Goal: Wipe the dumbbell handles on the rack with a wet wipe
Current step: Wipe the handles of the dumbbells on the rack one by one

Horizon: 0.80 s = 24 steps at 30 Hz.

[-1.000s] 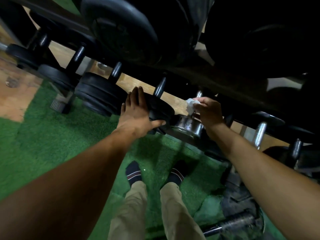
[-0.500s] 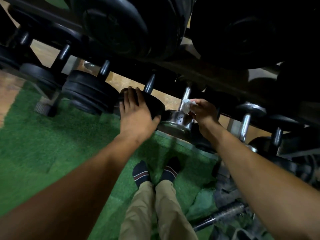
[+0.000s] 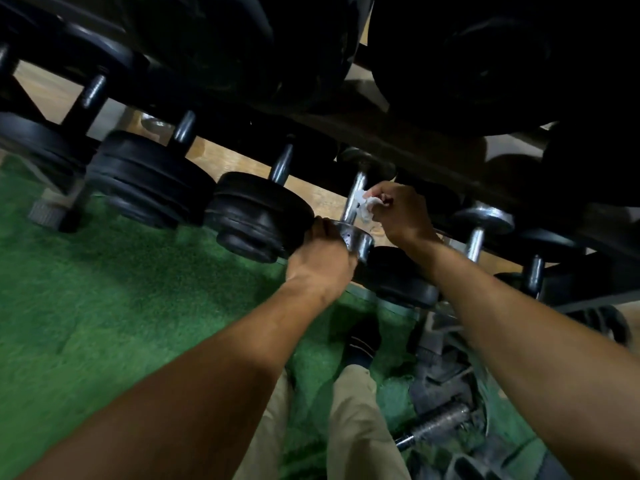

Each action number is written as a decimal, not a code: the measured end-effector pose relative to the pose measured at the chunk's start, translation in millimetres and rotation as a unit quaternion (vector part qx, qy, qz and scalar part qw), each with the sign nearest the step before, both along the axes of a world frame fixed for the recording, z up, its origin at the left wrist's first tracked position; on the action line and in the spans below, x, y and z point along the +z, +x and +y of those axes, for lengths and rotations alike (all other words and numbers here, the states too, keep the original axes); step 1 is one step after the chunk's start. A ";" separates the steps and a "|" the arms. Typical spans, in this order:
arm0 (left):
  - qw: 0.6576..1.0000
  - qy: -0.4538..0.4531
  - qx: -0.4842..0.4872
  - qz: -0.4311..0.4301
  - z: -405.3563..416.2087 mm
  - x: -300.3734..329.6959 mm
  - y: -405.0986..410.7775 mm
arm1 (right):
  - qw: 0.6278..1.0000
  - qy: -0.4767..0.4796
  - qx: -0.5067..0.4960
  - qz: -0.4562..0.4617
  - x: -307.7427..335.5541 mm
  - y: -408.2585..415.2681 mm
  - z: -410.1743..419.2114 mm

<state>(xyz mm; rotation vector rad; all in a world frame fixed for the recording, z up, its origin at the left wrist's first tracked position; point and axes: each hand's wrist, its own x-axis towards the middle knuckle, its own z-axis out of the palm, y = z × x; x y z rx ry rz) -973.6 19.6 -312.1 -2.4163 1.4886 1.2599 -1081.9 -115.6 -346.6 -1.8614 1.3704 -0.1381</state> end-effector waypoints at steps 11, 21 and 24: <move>0.992 -0.056 0.027 -0.106 5.0 -28.3 -25.5 | 0.927 -0.038 0.370 0.059 -23.4 11.9 -28.5; 0.984 -0.050 0.001 -0.169 -4.5 -29.2 -31.2 | 0.948 -0.075 0.299 0.074 -31.4 11.6 -33.8; 0.982 -0.042 -0.022 -0.183 -8.7 -24.0 -26.8 | 0.903 -0.064 0.419 0.075 -31.2 4.1 -28.1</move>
